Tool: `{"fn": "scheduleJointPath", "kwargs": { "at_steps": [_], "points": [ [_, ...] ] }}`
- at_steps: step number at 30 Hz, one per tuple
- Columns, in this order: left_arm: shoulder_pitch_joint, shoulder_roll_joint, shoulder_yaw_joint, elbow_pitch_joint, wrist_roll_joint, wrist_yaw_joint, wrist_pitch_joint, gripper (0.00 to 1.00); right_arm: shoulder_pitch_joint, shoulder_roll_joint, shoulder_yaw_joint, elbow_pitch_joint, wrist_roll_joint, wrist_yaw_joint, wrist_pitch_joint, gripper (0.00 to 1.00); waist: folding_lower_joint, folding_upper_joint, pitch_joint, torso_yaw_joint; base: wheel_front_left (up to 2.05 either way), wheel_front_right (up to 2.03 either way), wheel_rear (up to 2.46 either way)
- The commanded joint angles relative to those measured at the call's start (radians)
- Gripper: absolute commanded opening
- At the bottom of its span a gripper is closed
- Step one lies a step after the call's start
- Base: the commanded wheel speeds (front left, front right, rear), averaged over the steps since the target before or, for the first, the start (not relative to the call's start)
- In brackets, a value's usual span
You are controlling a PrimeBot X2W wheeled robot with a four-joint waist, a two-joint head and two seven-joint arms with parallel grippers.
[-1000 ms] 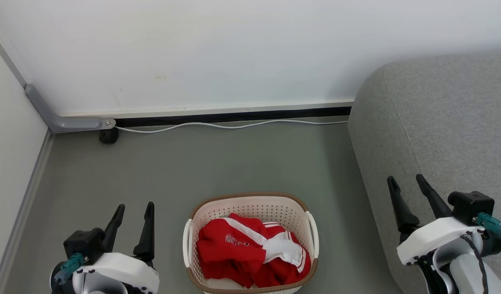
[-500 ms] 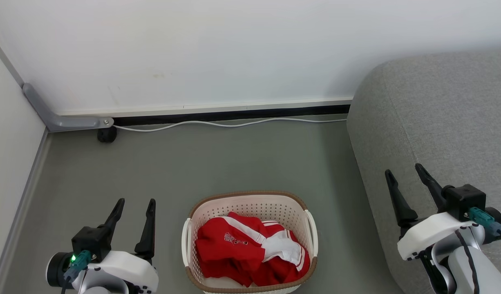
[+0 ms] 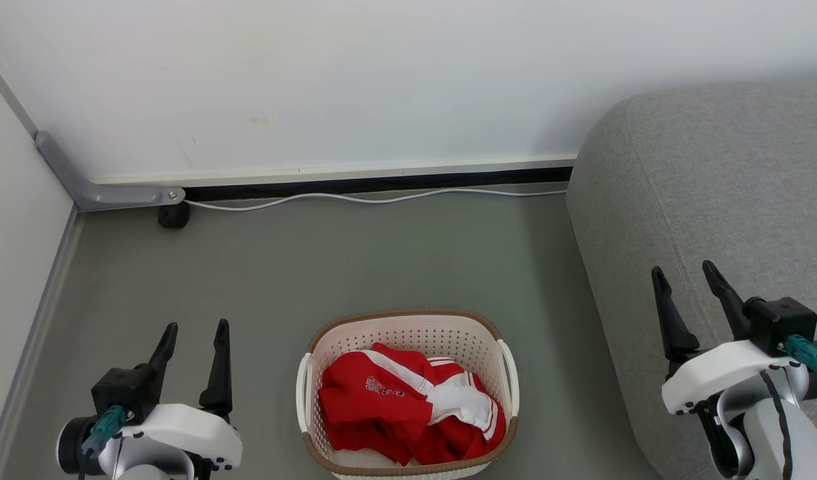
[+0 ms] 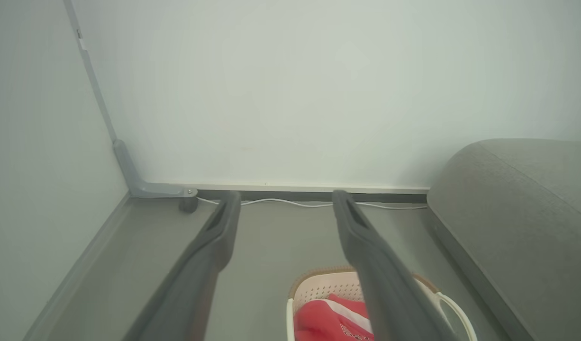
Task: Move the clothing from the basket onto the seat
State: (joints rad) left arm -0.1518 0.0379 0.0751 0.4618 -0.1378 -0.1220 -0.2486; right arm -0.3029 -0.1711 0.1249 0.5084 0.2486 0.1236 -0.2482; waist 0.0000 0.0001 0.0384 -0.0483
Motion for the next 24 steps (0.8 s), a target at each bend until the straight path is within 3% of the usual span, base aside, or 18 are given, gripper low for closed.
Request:
{"fn": "scheduleJointPath", "kwargs": {
  "at_steps": [1,24],
  "points": [
    [-0.045,0.013,0.034,-0.019,-0.018,0.005,-0.013,1.00,-0.026,-0.003,0.006,-0.024,-0.008,0.007,-0.014,1.00,0.0000,-0.0001,0.002,-0.001,0.00,0.00,0.00],
    [-0.050,0.012,-0.013,-0.043,-0.045,0.008,-0.013,1.00,-0.038,0.006,-0.010,-0.057,-0.012,0.007,-0.014,1.00,0.0000,-0.0001,0.058,-0.002,0.00,0.00,0.00]
  ]
}}
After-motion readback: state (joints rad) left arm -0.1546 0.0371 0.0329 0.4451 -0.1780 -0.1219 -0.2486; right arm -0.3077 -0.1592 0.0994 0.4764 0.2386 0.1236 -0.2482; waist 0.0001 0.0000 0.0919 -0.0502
